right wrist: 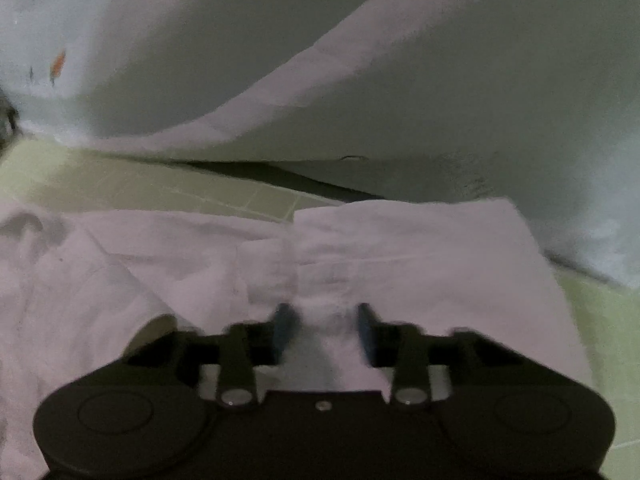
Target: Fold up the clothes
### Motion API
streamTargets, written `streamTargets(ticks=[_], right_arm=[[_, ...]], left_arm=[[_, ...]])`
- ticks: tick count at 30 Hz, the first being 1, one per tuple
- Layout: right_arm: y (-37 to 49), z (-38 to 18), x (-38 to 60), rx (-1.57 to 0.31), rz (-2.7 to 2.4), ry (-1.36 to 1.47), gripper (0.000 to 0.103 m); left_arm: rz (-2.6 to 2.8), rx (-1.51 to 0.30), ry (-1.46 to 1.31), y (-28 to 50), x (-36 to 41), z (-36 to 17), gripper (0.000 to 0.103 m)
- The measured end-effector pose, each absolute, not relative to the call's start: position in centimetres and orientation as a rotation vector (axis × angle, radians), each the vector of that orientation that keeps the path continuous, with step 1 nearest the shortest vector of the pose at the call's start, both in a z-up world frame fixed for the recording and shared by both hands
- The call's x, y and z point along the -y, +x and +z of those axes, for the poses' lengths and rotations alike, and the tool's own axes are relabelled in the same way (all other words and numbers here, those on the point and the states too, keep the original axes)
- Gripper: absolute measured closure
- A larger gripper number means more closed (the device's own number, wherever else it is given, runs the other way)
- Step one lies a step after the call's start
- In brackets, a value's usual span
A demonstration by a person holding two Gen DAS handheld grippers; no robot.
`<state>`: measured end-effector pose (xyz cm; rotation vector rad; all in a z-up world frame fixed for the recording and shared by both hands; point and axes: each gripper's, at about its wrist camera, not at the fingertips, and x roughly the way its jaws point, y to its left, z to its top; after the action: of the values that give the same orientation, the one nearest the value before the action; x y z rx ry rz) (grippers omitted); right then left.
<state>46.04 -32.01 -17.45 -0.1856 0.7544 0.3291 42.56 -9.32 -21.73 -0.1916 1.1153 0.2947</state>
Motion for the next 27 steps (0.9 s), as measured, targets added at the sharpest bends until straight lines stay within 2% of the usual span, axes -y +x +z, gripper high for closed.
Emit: streamTargets(ticks=[3, 9, 12, 17, 19, 20, 23, 25, 27], right_arm=[[45.9, -17.1, 32.7, -0.749, 0.316, -0.122, 0.099], [44.0, -13.8, 34.7, -0.669, 0.400, 0.084, 0.099], [42.8, -12.4, 34.1, -0.641, 0.457, 0.067, 0.099], [44.7, -17.0, 33.1, -0.816, 0.441, 0.054, 0.098], [45.0, -17.8, 33.3, -0.830, 0.447, 0.088, 0.096], [45.2, -17.6, 33.5, -0.849, 0.449, 0.103, 0.095], [44.8, -16.8, 34.5, -0.882, 0.471, 0.155, 0.078], [43.5, -16.0, 35.8, -0.871, 0.459, 0.182, 0.051], [41.6, -14.9, 38.0, -0.829, 0.415, 0.196, 0.049]], left_arm=[[0.294, -1.114, -0.191, 42.6, 9.3, -21.8, 0.000], [0.294, -1.111, -0.190, 42.7, 9.4, -21.9, 0.000], [0.294, -1.111, -0.190, 42.8, 9.3, -21.9, 0.000], [0.293, -1.108, -0.189, 42.6, 9.4, -21.9, 0.000], [0.293, -1.108, -0.190, 42.6, 9.4, -21.9, 0.000], [0.293, -1.108, -0.190, 42.6, 9.4, -21.9, 0.000], [0.292, -1.110, -0.190, 42.7, 9.4, -21.9, 0.000], [0.292, -1.109, -0.190, 42.7, 9.4, -21.9, 0.000], [0.292, -1.110, -0.191, 42.6, 9.3, -21.9, 0.000]])
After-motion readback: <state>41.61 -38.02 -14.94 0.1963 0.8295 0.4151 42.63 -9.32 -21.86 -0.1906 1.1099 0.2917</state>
